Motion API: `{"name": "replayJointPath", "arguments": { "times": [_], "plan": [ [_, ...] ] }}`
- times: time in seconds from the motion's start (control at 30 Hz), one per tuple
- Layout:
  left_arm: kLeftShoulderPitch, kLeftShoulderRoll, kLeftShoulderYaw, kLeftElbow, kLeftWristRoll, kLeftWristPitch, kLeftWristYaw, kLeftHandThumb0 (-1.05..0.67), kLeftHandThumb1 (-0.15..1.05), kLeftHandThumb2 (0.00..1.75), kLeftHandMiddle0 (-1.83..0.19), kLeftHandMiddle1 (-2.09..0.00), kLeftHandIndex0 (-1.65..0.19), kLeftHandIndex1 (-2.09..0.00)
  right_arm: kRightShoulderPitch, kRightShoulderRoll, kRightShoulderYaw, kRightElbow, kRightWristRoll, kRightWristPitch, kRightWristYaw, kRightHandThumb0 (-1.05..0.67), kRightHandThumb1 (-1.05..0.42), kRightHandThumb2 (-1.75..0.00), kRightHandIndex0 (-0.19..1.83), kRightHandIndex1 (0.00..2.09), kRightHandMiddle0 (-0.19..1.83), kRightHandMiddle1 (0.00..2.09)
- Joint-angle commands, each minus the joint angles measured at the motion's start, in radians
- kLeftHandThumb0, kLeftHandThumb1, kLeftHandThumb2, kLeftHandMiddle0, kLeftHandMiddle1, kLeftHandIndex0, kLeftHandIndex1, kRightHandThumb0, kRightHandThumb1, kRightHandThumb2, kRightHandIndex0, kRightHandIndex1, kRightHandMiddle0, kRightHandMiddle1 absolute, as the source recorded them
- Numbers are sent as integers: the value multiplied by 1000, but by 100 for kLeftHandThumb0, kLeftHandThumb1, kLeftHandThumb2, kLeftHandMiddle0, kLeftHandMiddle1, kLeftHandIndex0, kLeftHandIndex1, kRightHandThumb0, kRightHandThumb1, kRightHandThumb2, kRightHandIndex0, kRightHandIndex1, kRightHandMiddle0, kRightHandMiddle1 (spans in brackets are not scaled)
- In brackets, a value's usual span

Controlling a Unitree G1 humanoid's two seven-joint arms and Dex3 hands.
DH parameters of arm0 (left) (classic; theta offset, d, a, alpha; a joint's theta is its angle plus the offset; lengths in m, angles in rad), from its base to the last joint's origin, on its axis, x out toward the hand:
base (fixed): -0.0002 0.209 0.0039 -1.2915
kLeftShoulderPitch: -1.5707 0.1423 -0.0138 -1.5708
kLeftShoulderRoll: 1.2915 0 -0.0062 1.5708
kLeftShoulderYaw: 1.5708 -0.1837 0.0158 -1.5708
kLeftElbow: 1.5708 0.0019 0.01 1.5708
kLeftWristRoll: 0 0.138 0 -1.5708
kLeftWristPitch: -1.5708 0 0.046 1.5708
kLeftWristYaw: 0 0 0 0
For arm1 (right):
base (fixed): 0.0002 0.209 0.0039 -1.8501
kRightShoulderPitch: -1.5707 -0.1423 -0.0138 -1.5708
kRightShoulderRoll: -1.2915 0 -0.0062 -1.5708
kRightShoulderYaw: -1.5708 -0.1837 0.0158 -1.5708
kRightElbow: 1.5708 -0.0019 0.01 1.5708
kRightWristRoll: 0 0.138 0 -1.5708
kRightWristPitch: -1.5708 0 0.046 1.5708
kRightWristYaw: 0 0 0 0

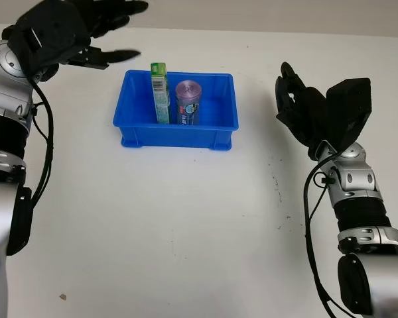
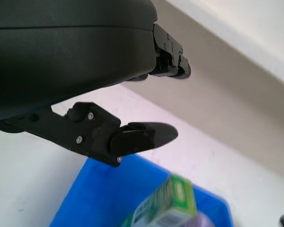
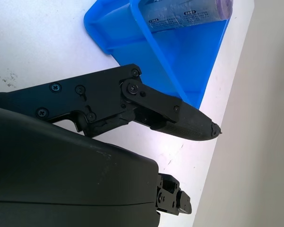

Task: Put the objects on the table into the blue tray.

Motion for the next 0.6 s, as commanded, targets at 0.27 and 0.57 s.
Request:
{"name": "replayJointPath", "arguments": {
  "times": [0.27, 0.57],
  "plan": [
    [-78, -39, 203, 51, -194, 249, 177, -68, 104, 58, -8, -59, 14, -84, -11, 5, -12, 16, 12, -28, 4, -62, -105, -78, -19, 0, -19, 0],
    [94, -32, 247, 28, -276, 261, 80, -76, 105, 70, 18, -3, 19, -1, -68, 28, -42, 83, 33, -86, -47, -67, -105, -80, -19, 0, -19, 0]
  ]
}}
